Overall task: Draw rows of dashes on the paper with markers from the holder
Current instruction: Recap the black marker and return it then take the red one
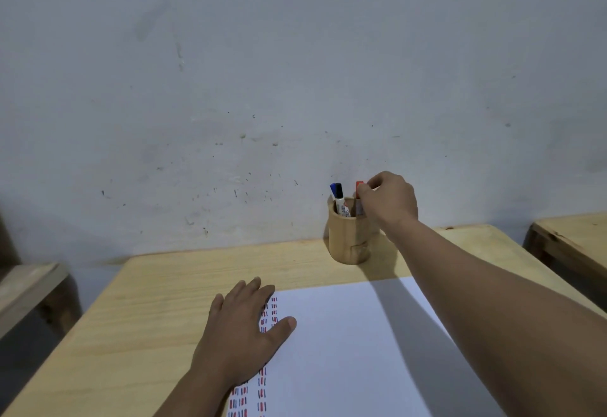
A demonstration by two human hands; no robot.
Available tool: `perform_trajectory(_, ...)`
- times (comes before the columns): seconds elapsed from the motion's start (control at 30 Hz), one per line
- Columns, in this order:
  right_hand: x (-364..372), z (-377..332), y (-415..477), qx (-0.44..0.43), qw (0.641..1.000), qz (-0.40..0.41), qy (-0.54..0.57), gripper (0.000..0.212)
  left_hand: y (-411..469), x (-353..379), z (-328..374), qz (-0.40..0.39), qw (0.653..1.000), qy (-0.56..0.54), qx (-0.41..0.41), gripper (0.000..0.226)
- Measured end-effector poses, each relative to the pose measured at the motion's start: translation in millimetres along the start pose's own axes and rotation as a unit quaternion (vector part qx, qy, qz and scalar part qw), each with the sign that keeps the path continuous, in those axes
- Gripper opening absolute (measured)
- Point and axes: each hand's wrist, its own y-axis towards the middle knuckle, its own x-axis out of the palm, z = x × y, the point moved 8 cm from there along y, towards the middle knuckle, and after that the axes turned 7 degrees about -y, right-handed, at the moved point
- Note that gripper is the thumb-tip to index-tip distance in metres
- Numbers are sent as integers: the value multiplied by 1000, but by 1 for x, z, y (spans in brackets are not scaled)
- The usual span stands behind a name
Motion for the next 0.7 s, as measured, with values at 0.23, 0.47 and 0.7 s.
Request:
perform_trajectory(0.23,20,18,11,63,997,-53,8,22,1,0,-3,1,1000,-12,-5,84)
perform_trajectory(0.47,18,10,10,44,996,-37,73,16,0,-2,0,2,1000,-22,-8,76)
perform_trajectory(0.7,-49,-53,-9,-83,979,6,187,16,-5,-9,6,-4,996,-84,-14,84)
